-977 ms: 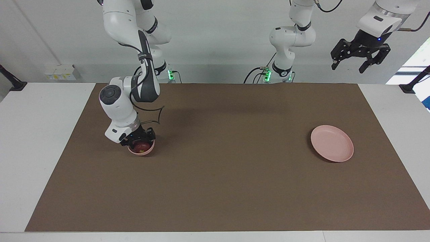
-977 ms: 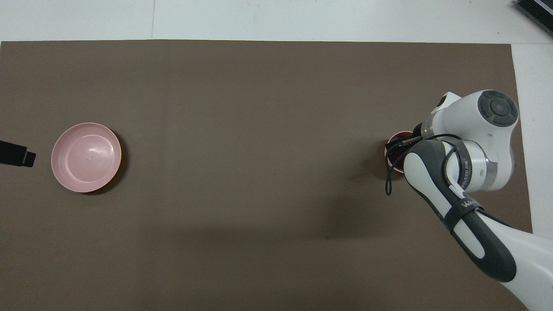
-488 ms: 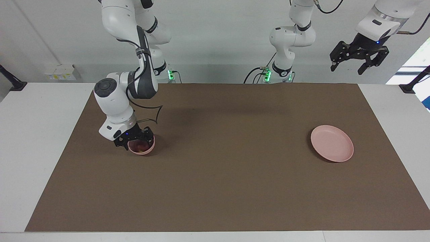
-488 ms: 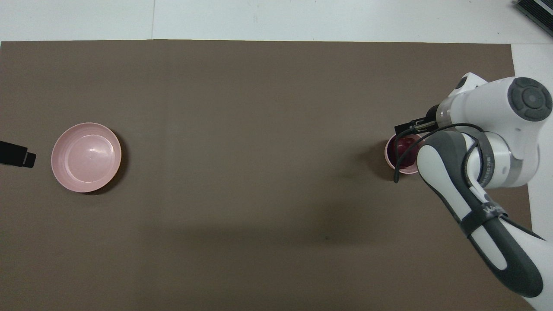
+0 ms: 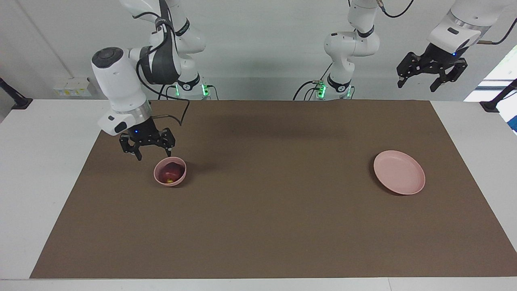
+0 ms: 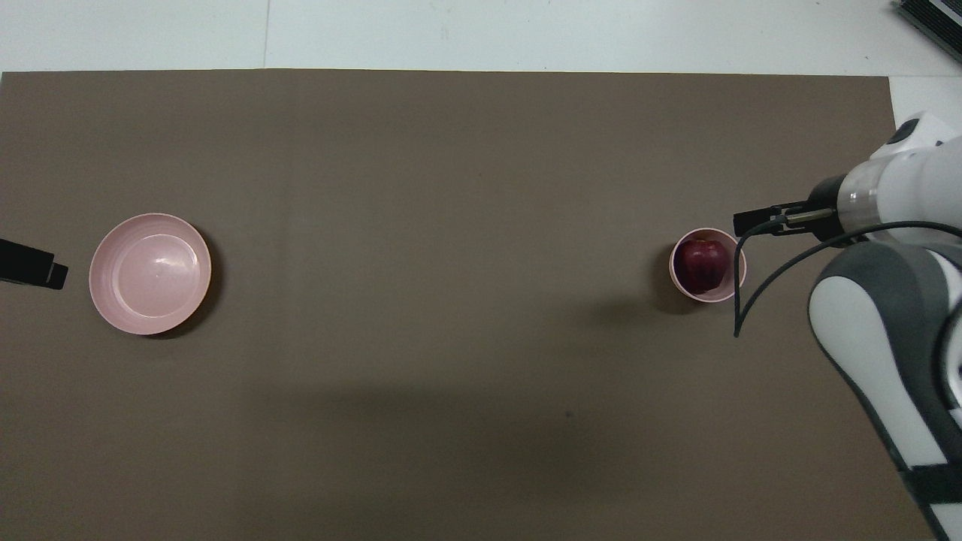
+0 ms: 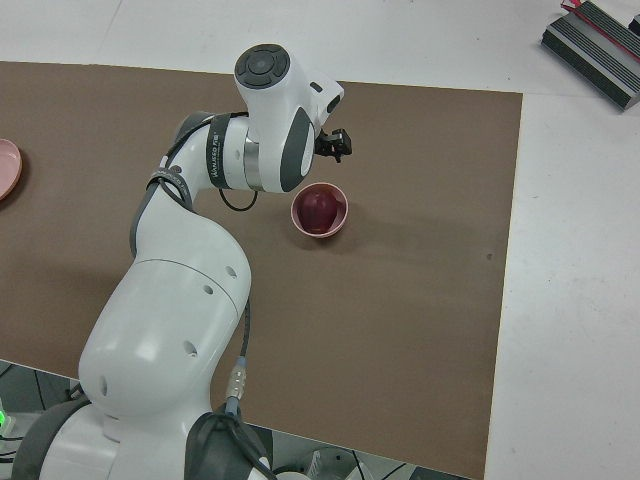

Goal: Move apple from plate to bowl

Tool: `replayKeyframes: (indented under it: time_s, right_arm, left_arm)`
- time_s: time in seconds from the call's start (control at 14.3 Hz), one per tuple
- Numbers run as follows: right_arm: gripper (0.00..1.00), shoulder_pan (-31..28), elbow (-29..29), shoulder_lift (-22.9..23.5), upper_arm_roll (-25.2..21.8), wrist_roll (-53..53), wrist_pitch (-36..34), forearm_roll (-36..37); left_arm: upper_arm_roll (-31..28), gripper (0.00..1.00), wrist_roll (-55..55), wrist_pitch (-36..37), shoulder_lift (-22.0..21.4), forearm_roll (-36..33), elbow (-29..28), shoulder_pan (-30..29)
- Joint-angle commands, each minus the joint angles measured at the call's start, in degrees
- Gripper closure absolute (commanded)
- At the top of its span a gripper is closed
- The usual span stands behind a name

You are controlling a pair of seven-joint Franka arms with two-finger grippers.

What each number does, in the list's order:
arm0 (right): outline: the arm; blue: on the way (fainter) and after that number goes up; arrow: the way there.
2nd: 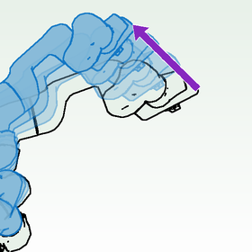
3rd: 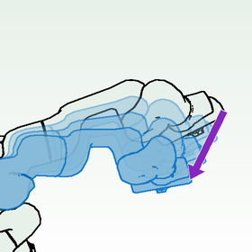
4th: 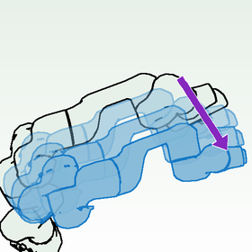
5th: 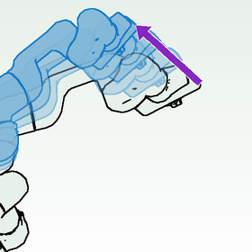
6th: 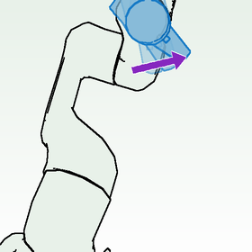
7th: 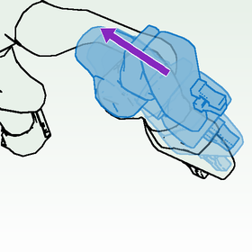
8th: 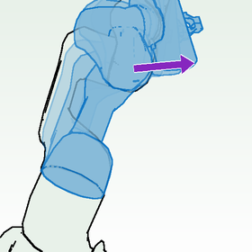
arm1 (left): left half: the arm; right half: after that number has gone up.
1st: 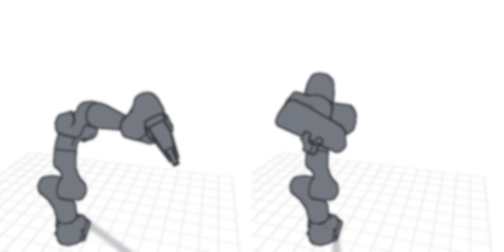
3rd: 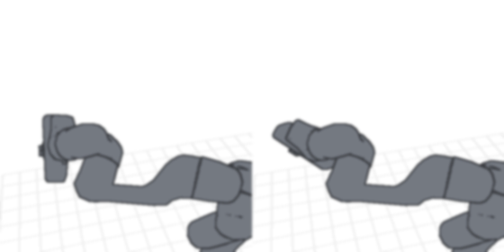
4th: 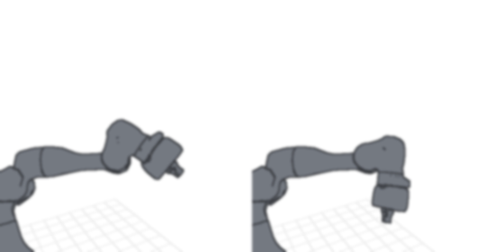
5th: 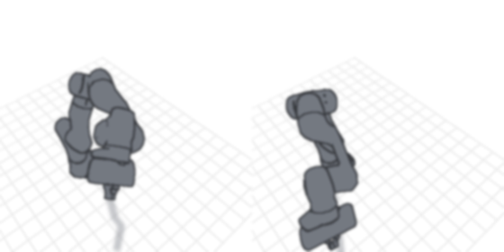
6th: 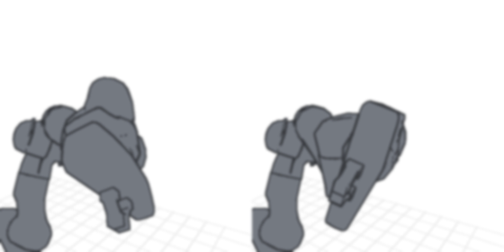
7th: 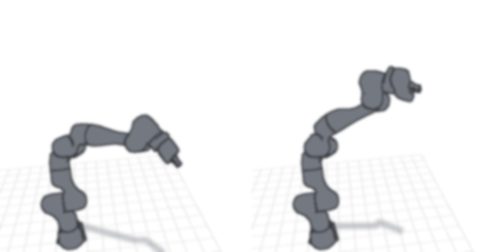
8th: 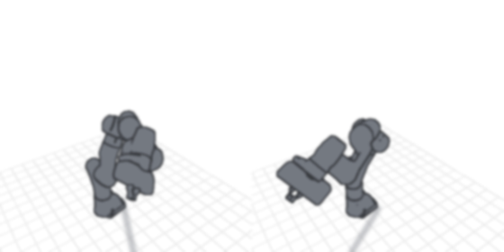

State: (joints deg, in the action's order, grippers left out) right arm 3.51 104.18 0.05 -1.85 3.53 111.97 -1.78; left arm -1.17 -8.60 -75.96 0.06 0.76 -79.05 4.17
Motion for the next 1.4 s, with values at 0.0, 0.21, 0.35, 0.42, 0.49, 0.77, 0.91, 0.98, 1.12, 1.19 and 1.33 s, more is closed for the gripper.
replayKeyframes:
  time_s: [0.0, 0.21, 0.35, 0.42, 0.49, 0.77, 0.91, 0.98, 1.12, 1.19, 1.33]
  right_arm:
    - [0.00, -0.6, -7.8, -0.6, -0.1, -2.6, -10.8, 1.6]
    - [0.00, -0.8, -12.8, -1.8, -0.5, -3.8, -17.4, 1.6]
    - [0.00, -0.8, -15.5, -2.9, -1.0, -3.8, -21.4, 1.6]
    - [0.00, -0.9, -16.3, -3.6, -1.4, -3.8, -23.1, 1.6]
    - [0.00, -1.0, -17.4, -4.4, -1.8, -3.8, -24.9, 1.6]
    - [0.00, -1.4, -21.8, -4.7, -3.4, -3.7, -30.3, 2.7]
    - [0.00, -1.9, -20.7, -6.8, -3.8, -3.4, -30.9, 2.9]
    - [0.00, -1.9, -20.2, -7.2, -3.9, -3.2, -31.7, 2.8]
    - [0.00, -1.2, -17.8, -8.8, -3.5, -3.3, -33.7, 2.5]
    - [0.00, -1.0, -16.7, -9.5, -3.1, -3.8, -33.5, 2.5]
    - [0.00, -1.0, -16.4, -9.5, -3.0, -5.9, -33.0, 2.5]
  left_arm:
    - [-0.2, 0.00, -0.1, 0.2, -0.7, -1.6, -0.8, 0.5]
    - [-0.2, 0.00, -0.2, 0.3, -0.8, -1.6, -0.8, 0.5]
    - [-0.2, 0.00, -0.2, 0.4, -0.8, -1.6, -0.8, 0.5]
    - [-0.2, 0.00, -0.1, 0.3, -0.9, -1.5, -0.8, 0.4]
    - [-0.2, 0.00, -0.1, 0.3, -0.9, -1.2, -0.8, 0.4]
    - [-0.2, 0.00, -0.1, 0.3, -0.9, -1.2, -0.8, 0.4]
    - [-0.2, 0.00, -0.1, 0.3, -0.9, -1.2, -0.8, 0.4]
    - [-0.2, 0.00, -0.1, 0.3, -0.9, -1.2, -0.8, 0.4]
    - [-0.2, 0.00, 0.0, 0.3, -0.9, -1.2, -0.8, 0.4]
    - [-0.2, 0.00, 0.1, 0.4, -0.9, -1.2, -0.8, 0.4]
    - [-0.2, 0.00, 0.2, 0.5, -0.9, -1.2, -0.8, 0.4]
